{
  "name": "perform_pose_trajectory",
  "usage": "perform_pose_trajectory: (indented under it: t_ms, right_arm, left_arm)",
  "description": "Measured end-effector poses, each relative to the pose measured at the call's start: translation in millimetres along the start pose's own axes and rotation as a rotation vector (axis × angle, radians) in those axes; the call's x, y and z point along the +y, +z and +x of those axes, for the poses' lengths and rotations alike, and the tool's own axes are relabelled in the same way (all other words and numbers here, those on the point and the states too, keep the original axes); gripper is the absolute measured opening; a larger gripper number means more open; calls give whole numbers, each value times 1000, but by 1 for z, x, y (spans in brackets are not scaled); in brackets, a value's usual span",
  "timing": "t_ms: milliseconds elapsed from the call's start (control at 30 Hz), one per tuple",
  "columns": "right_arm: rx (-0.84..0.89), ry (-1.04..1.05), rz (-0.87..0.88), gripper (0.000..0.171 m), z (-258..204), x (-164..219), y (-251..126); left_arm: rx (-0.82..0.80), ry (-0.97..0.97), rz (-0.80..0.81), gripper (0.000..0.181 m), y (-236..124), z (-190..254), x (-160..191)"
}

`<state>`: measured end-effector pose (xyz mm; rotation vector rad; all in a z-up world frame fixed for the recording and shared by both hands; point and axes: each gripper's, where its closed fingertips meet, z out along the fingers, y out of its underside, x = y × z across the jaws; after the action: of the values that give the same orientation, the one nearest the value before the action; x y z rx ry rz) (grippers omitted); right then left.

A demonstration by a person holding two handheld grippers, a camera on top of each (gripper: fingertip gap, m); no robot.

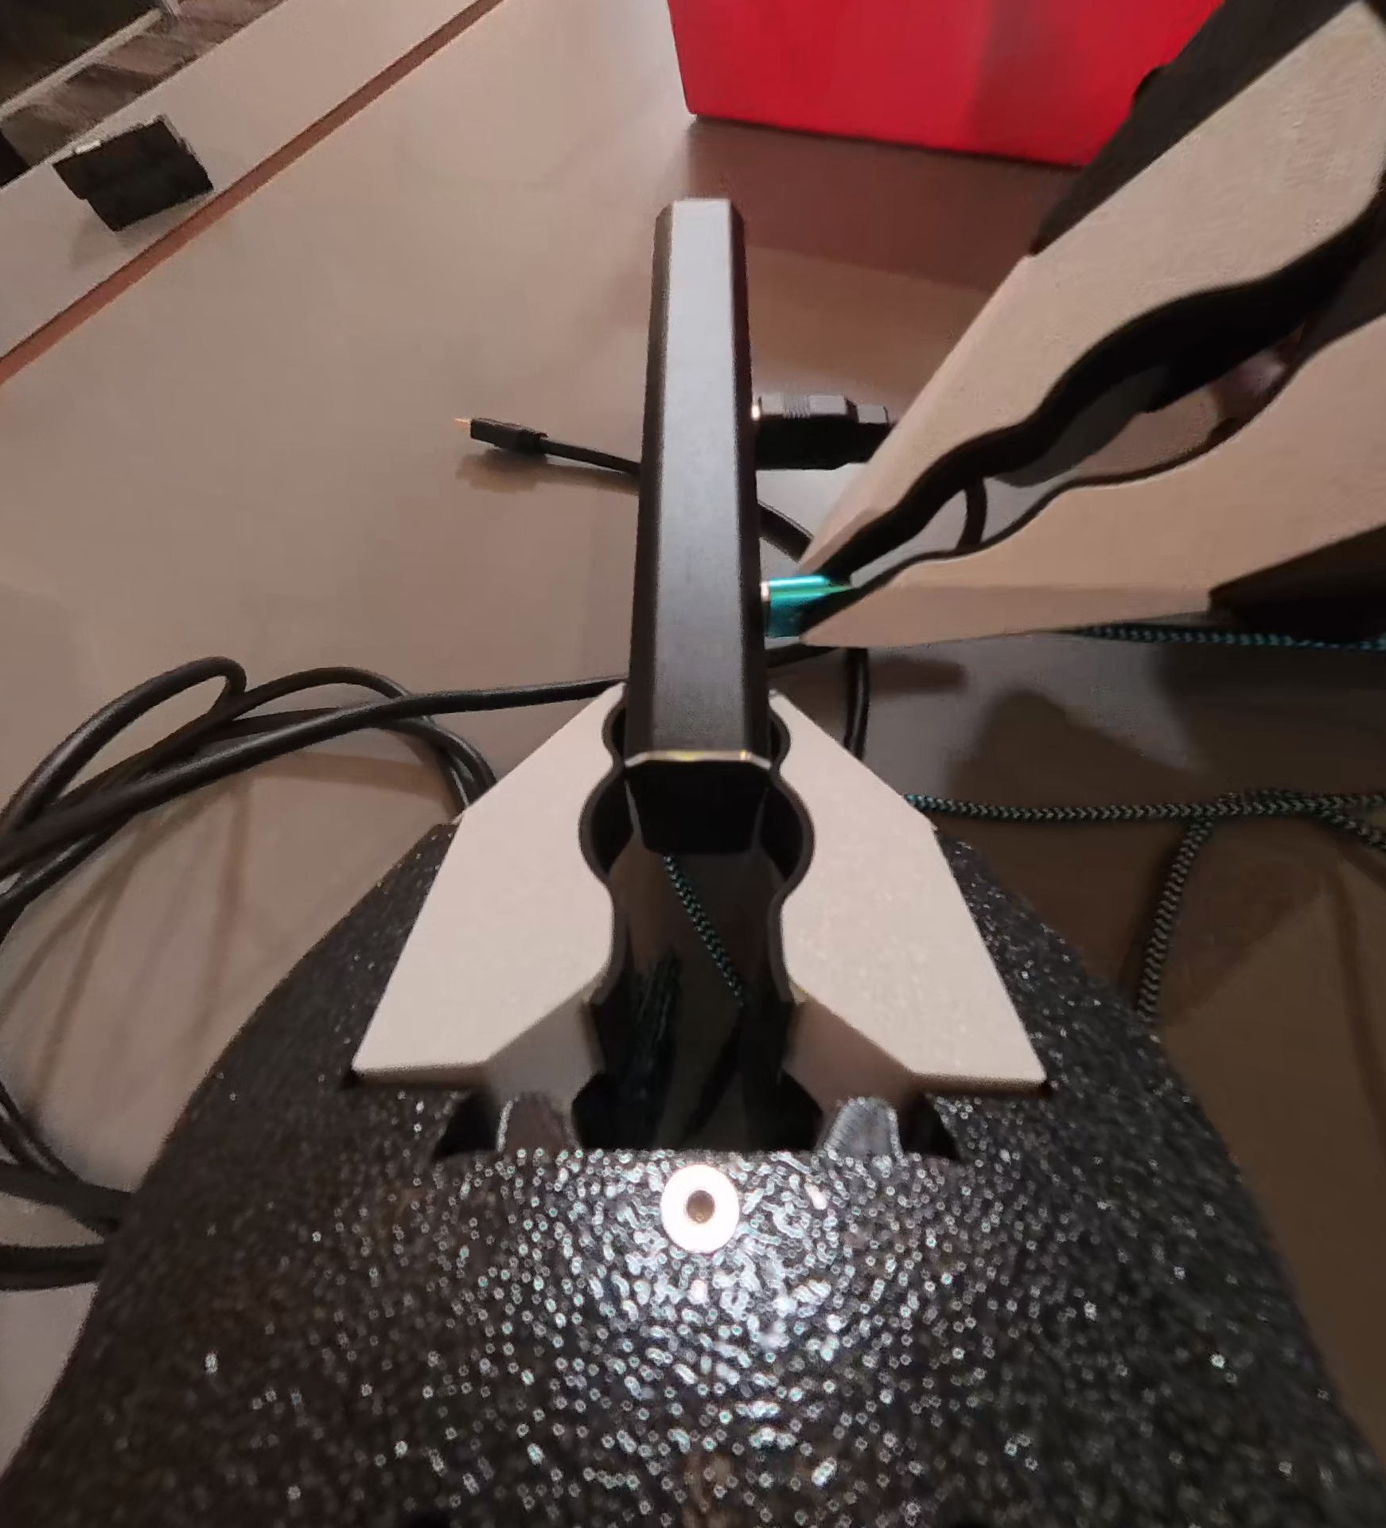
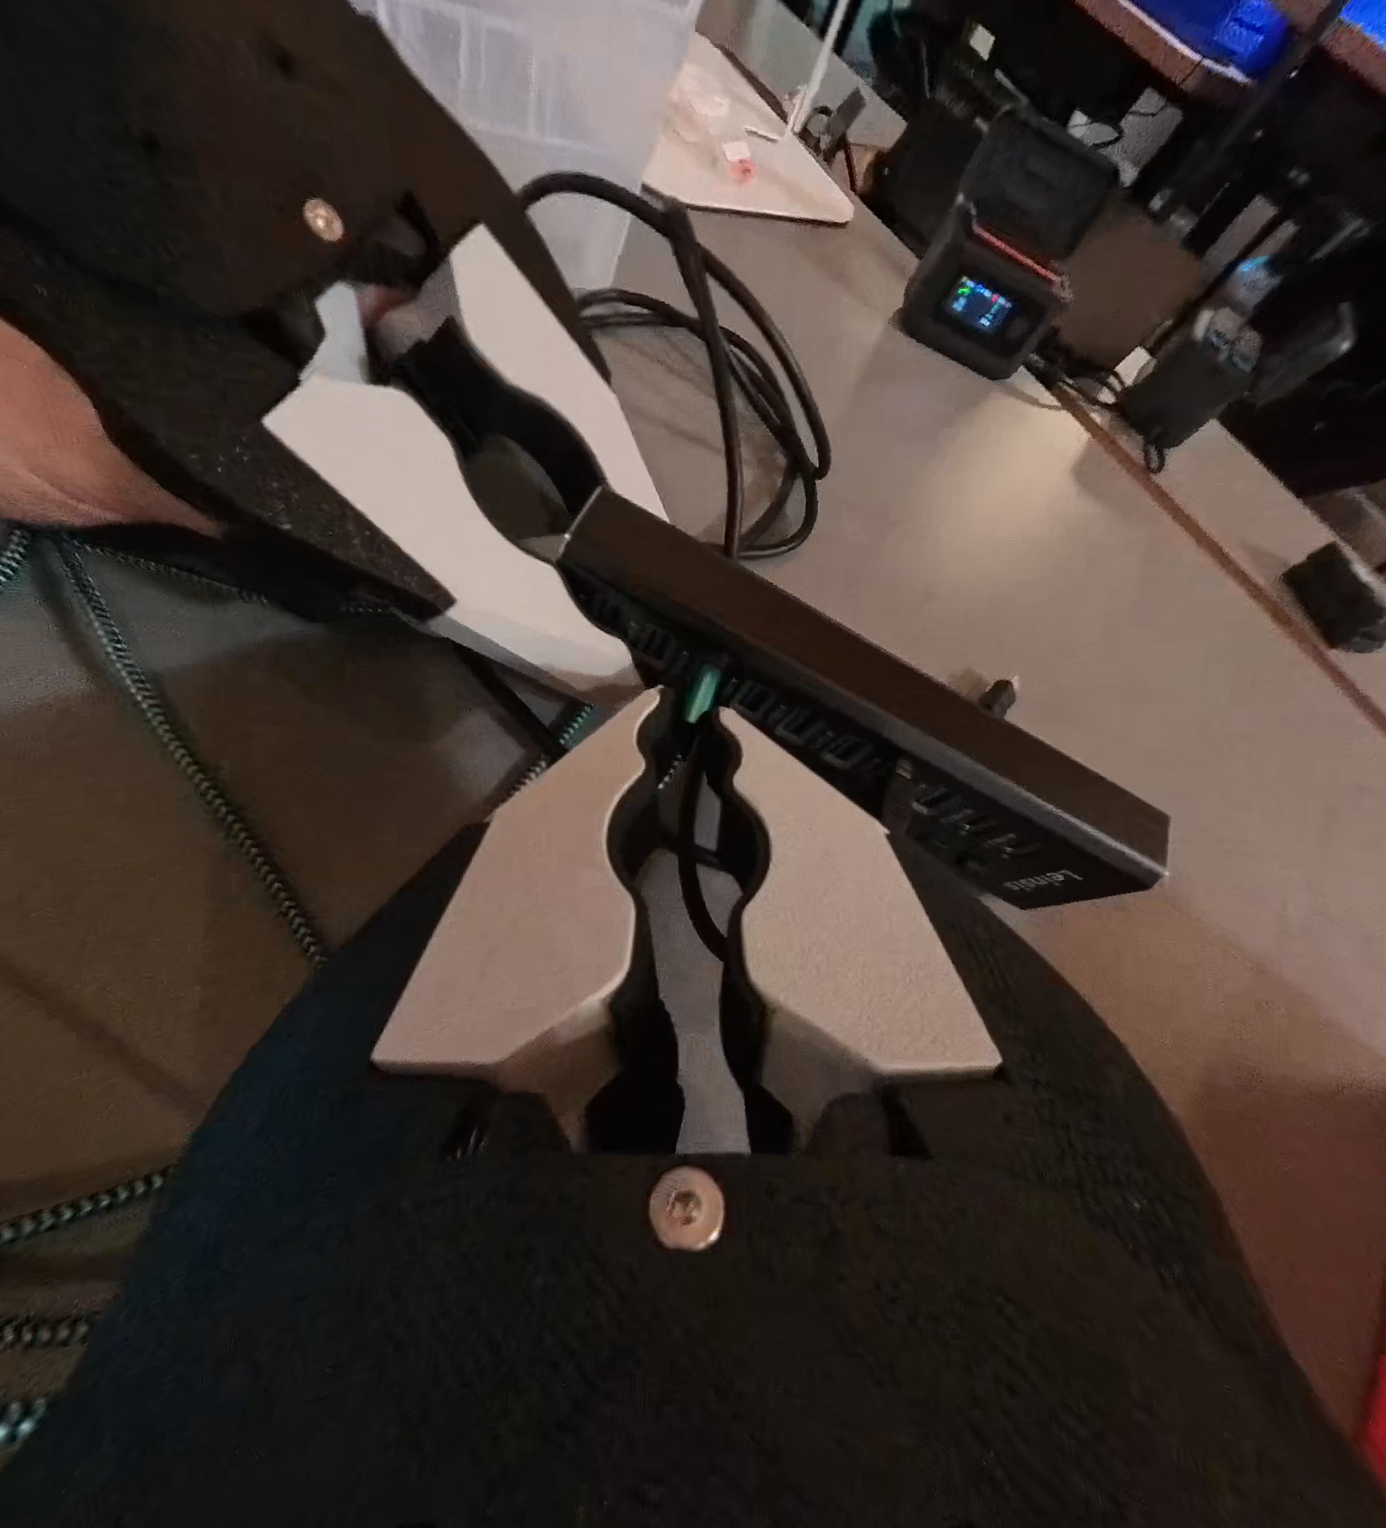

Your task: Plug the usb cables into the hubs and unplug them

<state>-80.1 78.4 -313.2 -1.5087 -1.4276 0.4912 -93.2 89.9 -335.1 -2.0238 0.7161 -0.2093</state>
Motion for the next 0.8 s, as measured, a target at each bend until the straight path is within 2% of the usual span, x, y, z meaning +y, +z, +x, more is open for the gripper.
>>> perform_pose_trajectory:
  t_ms: [33,167,267,367,567,700,800]
  right_arm:
    - [14,-33,-7,5,0,0,0]
    - [-8,-2,17,5,-2,-1,-1]
    - [-16,16,26,5,0,1,-1]
    - [-36,45,42,5,0,1,-3]
    - [-28,29,48,6,1,1,-3]
    - [7,22,20,6,4,3,-1]
    - [-29,133,28,5,3,2,-2]
  left_arm:
    - [8,-5,-9,26,1,1,1]
    - [47,-29,-9,26,-1,7,1]
    - [110,-120,68,46,-12,14,-10]
    - [120,-143,80,53,-19,10,-8]
    - [100,-58,-3,33,-2,12,-5]
    - [9,-43,-20,27,8,4,-6]
    - [24,-104,-8,27,6,3,-4]
